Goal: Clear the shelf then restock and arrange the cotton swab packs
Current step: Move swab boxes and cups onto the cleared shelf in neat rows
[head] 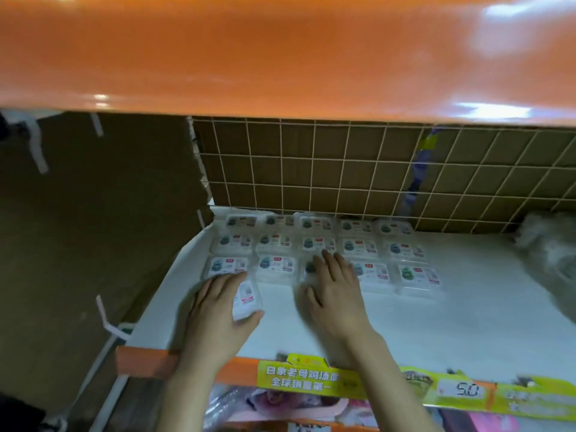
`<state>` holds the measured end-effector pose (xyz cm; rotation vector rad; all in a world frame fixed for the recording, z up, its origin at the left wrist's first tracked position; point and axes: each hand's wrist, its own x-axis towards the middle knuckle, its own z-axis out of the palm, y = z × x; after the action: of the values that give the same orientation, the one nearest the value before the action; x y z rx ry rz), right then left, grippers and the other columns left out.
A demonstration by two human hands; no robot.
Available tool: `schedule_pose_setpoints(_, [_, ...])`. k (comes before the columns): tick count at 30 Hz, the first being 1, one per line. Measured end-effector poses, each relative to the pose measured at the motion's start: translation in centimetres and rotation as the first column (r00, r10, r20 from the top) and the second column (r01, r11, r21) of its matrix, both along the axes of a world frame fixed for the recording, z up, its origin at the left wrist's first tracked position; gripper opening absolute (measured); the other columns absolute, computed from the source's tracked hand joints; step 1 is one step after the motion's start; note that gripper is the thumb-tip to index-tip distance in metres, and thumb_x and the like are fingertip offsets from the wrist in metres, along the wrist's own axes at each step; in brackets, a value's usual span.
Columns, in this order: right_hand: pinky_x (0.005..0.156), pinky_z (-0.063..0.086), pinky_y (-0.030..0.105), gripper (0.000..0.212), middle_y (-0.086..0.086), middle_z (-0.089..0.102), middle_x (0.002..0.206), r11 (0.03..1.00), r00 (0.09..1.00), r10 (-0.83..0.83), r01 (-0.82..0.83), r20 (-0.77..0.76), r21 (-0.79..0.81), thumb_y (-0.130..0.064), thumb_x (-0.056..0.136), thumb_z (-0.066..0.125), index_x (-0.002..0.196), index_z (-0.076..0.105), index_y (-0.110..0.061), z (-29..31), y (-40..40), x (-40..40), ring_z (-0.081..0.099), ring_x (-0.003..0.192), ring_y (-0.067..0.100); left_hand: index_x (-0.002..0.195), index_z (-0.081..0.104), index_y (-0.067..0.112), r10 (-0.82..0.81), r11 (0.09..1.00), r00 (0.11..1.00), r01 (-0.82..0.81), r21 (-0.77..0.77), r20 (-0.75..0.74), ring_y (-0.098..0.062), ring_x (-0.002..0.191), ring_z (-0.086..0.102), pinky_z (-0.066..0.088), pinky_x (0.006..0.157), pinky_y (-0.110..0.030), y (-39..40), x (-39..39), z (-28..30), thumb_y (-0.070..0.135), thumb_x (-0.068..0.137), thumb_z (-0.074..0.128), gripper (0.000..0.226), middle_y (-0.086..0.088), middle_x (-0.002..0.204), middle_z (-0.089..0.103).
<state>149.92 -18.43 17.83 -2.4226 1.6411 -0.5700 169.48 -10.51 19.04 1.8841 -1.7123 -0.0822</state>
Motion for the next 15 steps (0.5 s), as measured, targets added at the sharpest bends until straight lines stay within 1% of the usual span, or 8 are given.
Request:
schedule_pose_setpoints(1, [0.114,0.016,0.048,0.072,0.015,0.04,0.145,1.0,1.0,0.0,0.0,-0.011,0.007,-0.045,0.081,0.022,0.136,0.046,-0.006,-0.4,0.0,0.4,0.031,0.137,0.034,0.114,0.063,0.015,-0.001,1.0,1.0,0.001,0.005,0.013,-0.027,0.106,0.058,0.039,0.09,-0.031,0.2,0.4,-0.2,0.052,0.064,0.06,0.063,-0.001,0.113,0.064])
schedule_pose_setpoints(3, [0.113,0.01,0.046,0.067,0.013,0.042,0.144,1.0,0.997,-0.011,0.01,-0.071,-0.006,-0.046,0.085,0.027,0.136,0.045,-0.007,-1.1,0.2,1.0,0.034,0.136,0.032,0.117,0.063,0.014,-0.008,1.0,0.999,0.007,0.031,0.046,-0.027,0.111,0.057,0.036,0.094,-0.031,0.5,1.0,-0.8,0.054,0.066,0.05,0.066,-0.003,0.119,0.063])
schedule_pose_setpoints(5, [0.109,0.011,0.046,0.062,0.013,0.047,0.14,1.0,0.994,-0.026,0.026,-0.103,-0.008,-0.044,0.086,0.034,0.133,0.049,-0.007,-1.5,0.3,1.1,0.041,0.131,0.033,0.121,0.062,0.014,-0.001,0.997,0.996,-0.005,0.078,0.089,-0.029,0.121,0.052,0.036,0.101,-0.039,0.6,1.2,-1.6,0.053,0.069,0.041,0.068,-0.005,0.128,0.059])
schedule_pose_setpoints(7, [0.108,0.012,0.045,0.06,0.013,0.05,0.137,0.999,0.994,-0.04,0.037,-0.107,-0.028,-0.043,0.086,0.036,0.131,0.051,-0.006,-1.8,0.2,1.1,0.044,0.129,0.033,0.127,0.058,0.014,0.006,0.994,0.993,-0.019,0.106,0.121,-0.028,0.132,0.042,0.028,0.108,-0.05,0.5,1.0,-2.0,0.051,0.071,0.03,0.073,-0.006,0.139,0.05])
schedule_pose_setpoints(9, [0.108,0.013,0.045,0.06,0.013,0.05,0.137,0.998,0.993,-0.047,0.043,-0.104,-0.041,-0.042,0.086,0.037,0.131,0.052,-0.006,-1.7,0.2,1.1,0.045,0.129,0.033,0.137,0.047,0.014,0.003,0.991,0.993,-0.018,0.131,0.115,-0.023,0.141,0.026,0.009,0.114,-0.044,0.3,0.7,-2.2,0.049,0.069,0.018,0.082,-0.003,0.149,0.036])
schedule_pose_setpoints(10, [0.108,0.014,0.045,0.059,0.013,0.05,0.137,0.998,0.994,-0.049,0.044,-0.102,-0.052,-0.042,0.086,0.037,0.131,0.052,-0.006,-1.7,0.2,1.1,0.045,0.129,0.032,0.139,0.044,0.014,0.004,0.993,0.994,-0.017,0.119,0.11,-0.021,0.143,0.021,0.003,0.114,-0.041,0.2,0.5,-2.1,0.047,0.069,0.016,0.083,-0.003,0.151,0.031])
schedule_pose_setpoints(13, [0.107,0.014,0.046,0.059,0.013,0.05,0.138,0.998,0.994,-0.043,0.038,-0.102,-0.047,-0.042,0.086,0.038,0.132,0.051,-0.006,-1.8,0.4,1.2,0.044,0.129,0.032,0.14,0.042,0.014,0.003,0.997,0.997,-0.009,0.078,0.077,-0.016,0.143,0.014,-0.007,0.113,-0.034,0.1,0.3,-1.9,0.037,0.074,0.024,0.073,-0.005,0.154,0.024])
schedule_pose_setpoints(15, [0.108,0.014,0.046,0.059,0.013,0.049,0.138,0.998,0.994,-0.044,0.039,-0.095,-0.058,-0.041,0.086,0.037,0.132,0.051,-0.006,-1.7,0.3,1.2,0.043,0.13,0.032,0.141,0.041,0.016,-0.013,0.996,0.998,0.008,0.093,0.059,-0.014,0.144,0.01,-0.013,0.112,-0.028,0.0,0.5,-1.9,0.041,0.071,0.02,0.078,-0.003,0.155,0.022])
